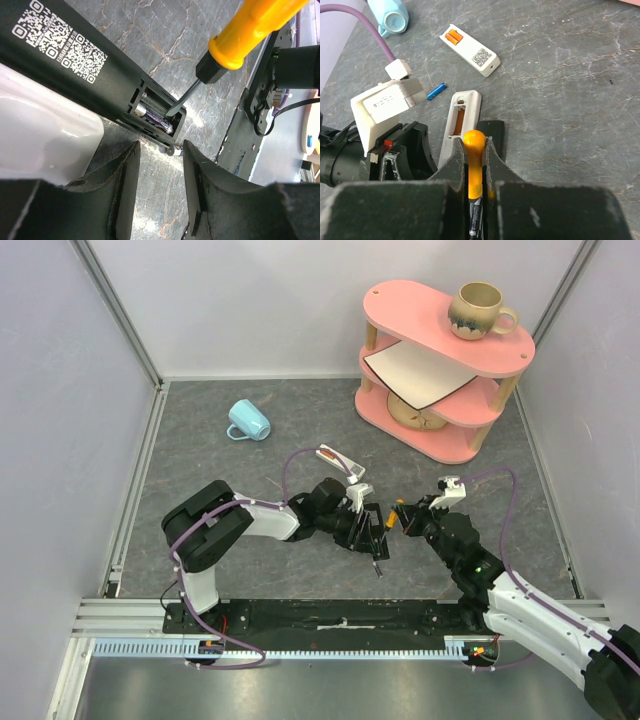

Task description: Unload the batteries from the remote control

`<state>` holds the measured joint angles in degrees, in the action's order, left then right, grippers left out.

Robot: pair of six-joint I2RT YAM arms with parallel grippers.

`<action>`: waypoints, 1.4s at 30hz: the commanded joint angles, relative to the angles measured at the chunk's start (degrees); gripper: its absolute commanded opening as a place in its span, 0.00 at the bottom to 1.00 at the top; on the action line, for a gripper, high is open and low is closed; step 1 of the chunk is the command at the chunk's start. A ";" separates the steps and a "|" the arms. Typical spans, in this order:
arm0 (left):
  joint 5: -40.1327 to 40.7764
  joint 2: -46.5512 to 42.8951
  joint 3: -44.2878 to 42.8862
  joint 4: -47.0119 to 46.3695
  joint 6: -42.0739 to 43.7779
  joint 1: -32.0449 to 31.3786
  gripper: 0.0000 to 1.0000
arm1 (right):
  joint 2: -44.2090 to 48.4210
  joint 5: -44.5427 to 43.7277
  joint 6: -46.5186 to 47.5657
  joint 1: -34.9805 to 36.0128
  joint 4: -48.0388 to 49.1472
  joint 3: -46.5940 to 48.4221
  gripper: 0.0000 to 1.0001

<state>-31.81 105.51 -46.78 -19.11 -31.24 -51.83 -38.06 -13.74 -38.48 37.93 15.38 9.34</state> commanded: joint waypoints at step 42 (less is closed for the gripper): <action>-2.29 3.29 -0.68 -3.73 -1.01 -0.11 0.25 | -2.90 -7.09 -17.24 0.21 16.44 -12.42 0.00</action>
<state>-33.23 107.26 -46.87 -20.23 -31.18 -51.24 -44.38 -18.52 -50.22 37.87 28.01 2.28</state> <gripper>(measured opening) 0.253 0.062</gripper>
